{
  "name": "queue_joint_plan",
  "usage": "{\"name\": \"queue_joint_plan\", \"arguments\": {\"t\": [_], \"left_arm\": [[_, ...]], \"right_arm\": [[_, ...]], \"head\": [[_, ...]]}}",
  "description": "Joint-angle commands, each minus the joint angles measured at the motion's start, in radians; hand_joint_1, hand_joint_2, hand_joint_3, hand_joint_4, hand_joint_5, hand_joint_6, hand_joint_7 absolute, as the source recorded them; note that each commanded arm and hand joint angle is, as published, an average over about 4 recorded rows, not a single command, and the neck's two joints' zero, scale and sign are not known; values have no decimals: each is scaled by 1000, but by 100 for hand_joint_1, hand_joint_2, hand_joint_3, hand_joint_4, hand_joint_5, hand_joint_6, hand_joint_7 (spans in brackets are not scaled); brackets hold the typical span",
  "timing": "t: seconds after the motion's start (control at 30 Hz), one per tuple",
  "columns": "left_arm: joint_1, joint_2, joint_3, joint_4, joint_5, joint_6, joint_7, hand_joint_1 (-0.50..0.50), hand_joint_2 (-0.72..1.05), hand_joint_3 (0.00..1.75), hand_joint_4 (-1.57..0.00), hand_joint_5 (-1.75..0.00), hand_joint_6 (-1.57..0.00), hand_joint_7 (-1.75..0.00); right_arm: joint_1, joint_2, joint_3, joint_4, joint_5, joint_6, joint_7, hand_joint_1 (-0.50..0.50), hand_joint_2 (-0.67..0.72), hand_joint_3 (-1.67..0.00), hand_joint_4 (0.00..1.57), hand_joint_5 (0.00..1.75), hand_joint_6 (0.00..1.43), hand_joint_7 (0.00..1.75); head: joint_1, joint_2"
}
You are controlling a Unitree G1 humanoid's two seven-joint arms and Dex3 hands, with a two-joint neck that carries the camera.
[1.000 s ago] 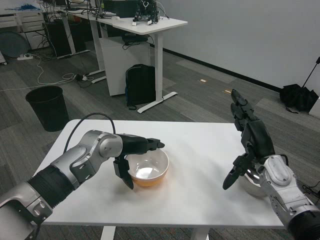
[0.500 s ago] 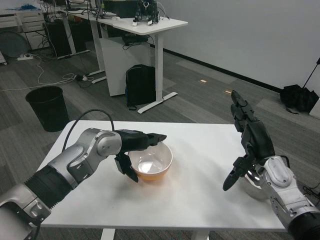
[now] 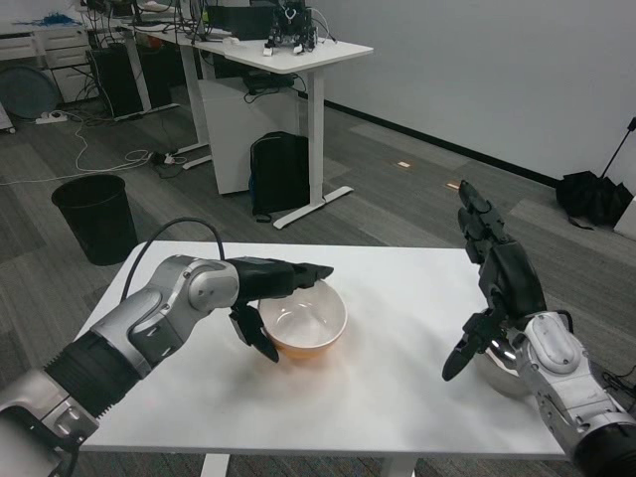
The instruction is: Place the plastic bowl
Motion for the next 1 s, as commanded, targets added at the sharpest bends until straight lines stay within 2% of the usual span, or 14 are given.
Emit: {"name": "queue_joint_plan", "arguments": {"t": [0.03, 0.57, 0.7, 0.83, 0.97, 1.0], "left_arm": [[8, 14, -4, 30, -18, -2, 8, -50, 105, 26, 0, 0, 0, 0], [3, 12, -17, 107, -108, -3, 4, -50, 105, 26, 0, 0, 0, 0], [1, 12, 3, 101, -116, -3, -5, -50, 105, 26, 0, -10, 0, 0], [2, 12, 63, 54, -117, -3, -9, -50, 105, 26, 0, -10, 0, 0], [15, 6, 172, -7, -148, -21, 4, -50, 105, 26, 0, -10, 0, 0], [21, 3, 198, -18, -169, -31, 11, -50, 96, 26, 0, -13, 0, 0]], "right_arm": [[-12, -4, 4, -4, 5, -12, -1, -42, 53, 0, 0, 0, 0, 0], [-12, -4, 5, 12, 6, -12, -2, -42, 52, 0, 0, 0, 0, 0], [-12, -4, 6, 17, 6, -12, -2, -42, 47, 0, 0, 0, 0, 0], [-13, -3, 6, 19, 6, -11, -2, -42, 52, 0, 0, 0, 0, 0], [-14, -1, 3, 17, 5, -11, -2, -42, 50, 0, 0, 0, 0, 0], [-14, 0, 3, 15, 5, -12, -2, -42, 49, 0, 0, 0, 0, 0]], "head": [[-1, -9], [3, -31], [2, -24], [0, -10], [-4, 17], [-4, 26]]}}
